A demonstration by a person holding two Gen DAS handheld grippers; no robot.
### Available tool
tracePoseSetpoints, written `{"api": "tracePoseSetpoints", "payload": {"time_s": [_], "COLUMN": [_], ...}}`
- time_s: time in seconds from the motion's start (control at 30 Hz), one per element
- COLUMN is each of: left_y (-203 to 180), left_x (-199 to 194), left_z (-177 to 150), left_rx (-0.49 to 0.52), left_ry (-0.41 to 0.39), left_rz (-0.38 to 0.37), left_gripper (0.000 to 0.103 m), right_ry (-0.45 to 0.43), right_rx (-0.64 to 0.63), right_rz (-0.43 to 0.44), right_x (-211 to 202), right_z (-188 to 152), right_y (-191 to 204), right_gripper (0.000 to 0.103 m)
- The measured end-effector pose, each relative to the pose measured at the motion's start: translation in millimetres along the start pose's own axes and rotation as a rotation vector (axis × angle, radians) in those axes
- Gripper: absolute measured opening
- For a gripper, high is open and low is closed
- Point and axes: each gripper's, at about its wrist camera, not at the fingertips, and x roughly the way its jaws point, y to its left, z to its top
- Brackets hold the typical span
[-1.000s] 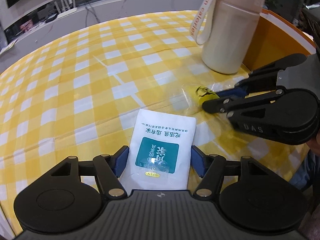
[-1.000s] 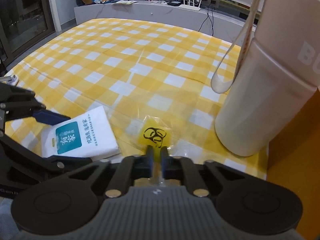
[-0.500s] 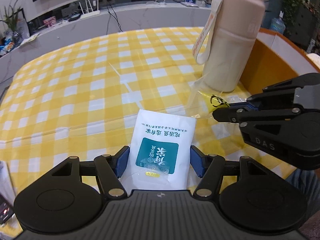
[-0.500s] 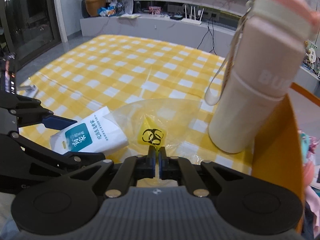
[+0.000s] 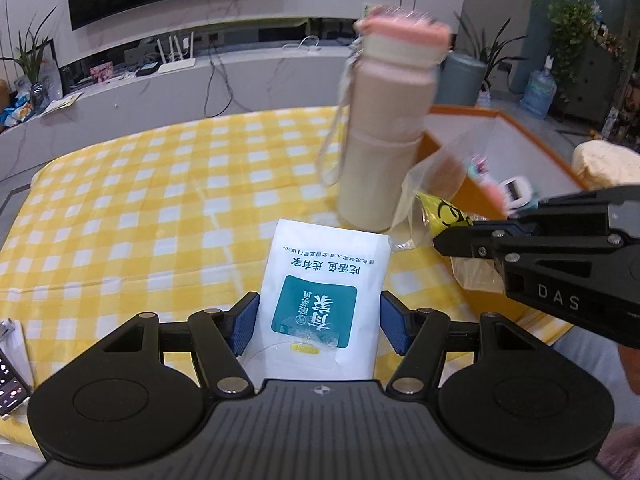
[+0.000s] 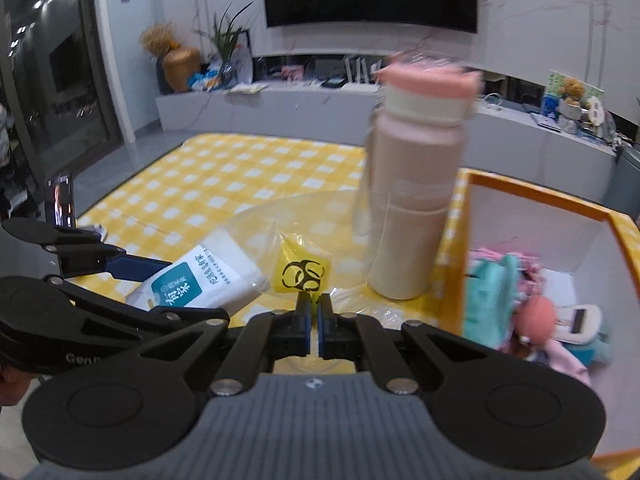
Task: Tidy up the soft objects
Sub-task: 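Lift the tissue packet and plastic bag and carry them over the white box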
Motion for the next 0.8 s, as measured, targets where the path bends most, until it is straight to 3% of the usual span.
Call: {"api": "tracePoseSetpoints", "payload": {"time_s": [0.5, 0.8], "left_y": [-93, -150], "left_x": [7, 37], "left_z": [40, 76], "left_rx": [0.143, 0.261], "left_ry": [-0.085, -0.124], "left_rz": [-0.069, -0.094], "left_gripper": [0.073, 0.073], "right_ry": [-0.117, -0.149], "right_rx": [0.175, 0.255], "right_rz": [-0.116, -0.140], "right_x": [-78, -87], "right_z": [-20, -11], "right_y": [-94, -164], "right_gripper": [0.000, 0.000]}}
